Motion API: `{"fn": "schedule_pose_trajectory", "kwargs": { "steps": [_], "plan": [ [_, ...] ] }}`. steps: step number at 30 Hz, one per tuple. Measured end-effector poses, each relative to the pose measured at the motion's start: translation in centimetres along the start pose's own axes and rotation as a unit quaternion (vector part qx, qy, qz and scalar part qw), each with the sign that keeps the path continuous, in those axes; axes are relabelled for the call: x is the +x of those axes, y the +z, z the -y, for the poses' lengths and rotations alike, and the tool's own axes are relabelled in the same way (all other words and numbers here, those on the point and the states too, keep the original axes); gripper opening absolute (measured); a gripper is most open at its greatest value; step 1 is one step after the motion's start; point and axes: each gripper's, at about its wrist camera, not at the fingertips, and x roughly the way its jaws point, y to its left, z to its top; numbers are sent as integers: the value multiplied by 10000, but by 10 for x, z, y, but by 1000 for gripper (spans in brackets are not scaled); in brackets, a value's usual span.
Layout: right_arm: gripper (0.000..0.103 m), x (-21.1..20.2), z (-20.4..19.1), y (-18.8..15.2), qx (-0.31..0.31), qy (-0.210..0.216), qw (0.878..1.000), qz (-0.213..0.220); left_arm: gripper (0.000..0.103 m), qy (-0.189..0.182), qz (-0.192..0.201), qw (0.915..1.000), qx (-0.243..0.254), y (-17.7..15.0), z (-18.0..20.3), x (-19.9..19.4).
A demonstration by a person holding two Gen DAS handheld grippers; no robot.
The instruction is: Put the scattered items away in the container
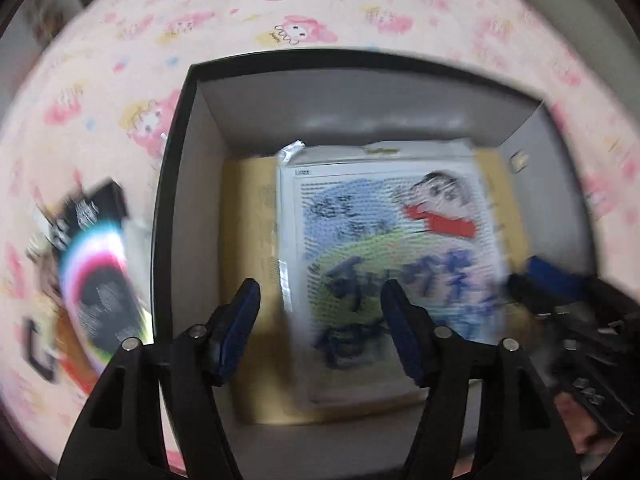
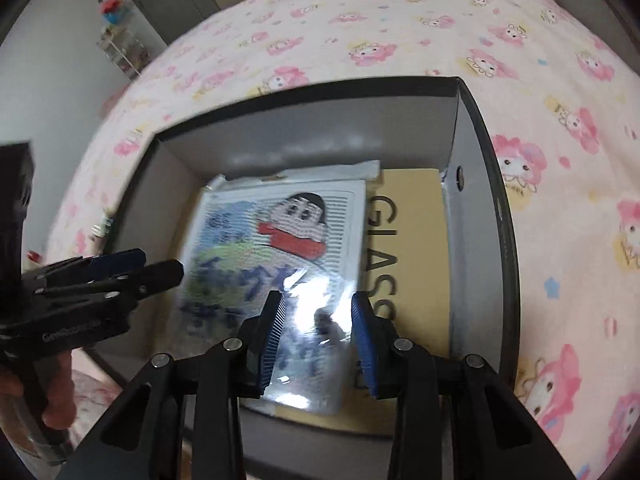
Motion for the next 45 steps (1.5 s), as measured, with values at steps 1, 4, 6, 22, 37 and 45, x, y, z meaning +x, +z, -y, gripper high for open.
{"fn": "schedule_pose_trajectory", "kwargs": {
  "steps": [1,4,6,22,37,45],
  "plan": [
    [31,3,-1,-2,-95,-170,9998,-22,61,236,2,9995,187,1,5,1],
    [31,4,-5,-5,-287,-419,9987,26,61,493,-170,9982,290,4,10,6],
    [31,1,-5,-5,-252,-437,9987,91,66,560,-245,9974,384,6,15,9],
    [31,9,3,-7,239,-19,9996,-133,39,-1023,-575,9927,282,13,32,1],
    [31,17,-2,-10,132,-78,9995,-292,47,-1217,-500,9893,-627,27,-20,-16],
    [33,13,2,-12,324,113,9992,-187,50,-371,23,9974,-618,14,-28,-40]
  ]
}}
